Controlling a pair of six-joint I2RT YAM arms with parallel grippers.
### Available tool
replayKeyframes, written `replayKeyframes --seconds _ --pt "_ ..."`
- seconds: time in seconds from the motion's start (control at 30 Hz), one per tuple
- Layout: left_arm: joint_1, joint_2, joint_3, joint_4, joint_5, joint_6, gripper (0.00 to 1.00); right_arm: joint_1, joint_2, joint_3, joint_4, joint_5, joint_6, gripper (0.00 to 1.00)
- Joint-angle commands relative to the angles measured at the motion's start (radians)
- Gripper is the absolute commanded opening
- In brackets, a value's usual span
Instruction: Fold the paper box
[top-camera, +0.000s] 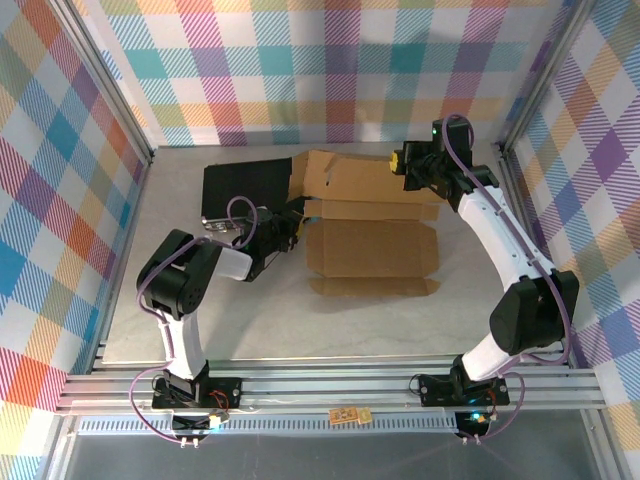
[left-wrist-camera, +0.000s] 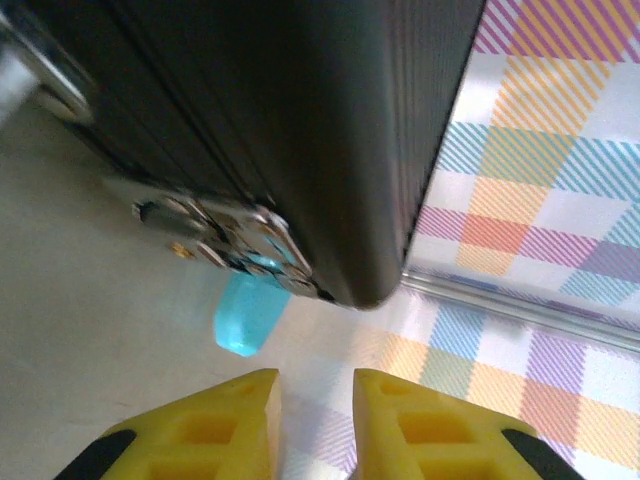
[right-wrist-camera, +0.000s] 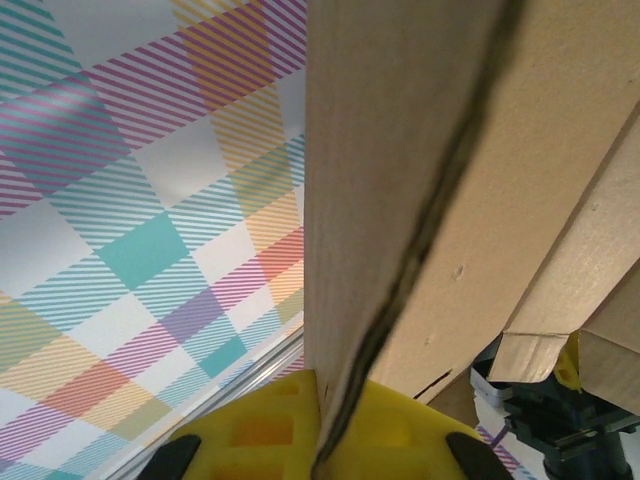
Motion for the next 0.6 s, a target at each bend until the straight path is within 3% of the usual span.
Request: replayKeyframes --seconds 0.0,0.2,0.43,0.57 --pt "-0.031 -0.019 -0.012 0.161 -0.023 -0.033 0.26 -0.007 0.007 -0.01 0.05 -0.021 0.046 0.0" --pt "-0.072 -0.065 -0.035 0.141 -0.054 0.014 0.28 -0.007 0.017 -0.016 0.062 -0.024 0.049 0.0" --pt "-0.118 -0.23 0.078 -0.3 -0.102 0.273 0.37 -0.007 0.02 -0.036 0.079 -0.036 0.055 0.0" --pt "-0.149 -0.231 0.184 -0.485 -0.112 0.373 0.4 -0.007 0.021 -0.044 0.088 -0.042 0.062 0.0"
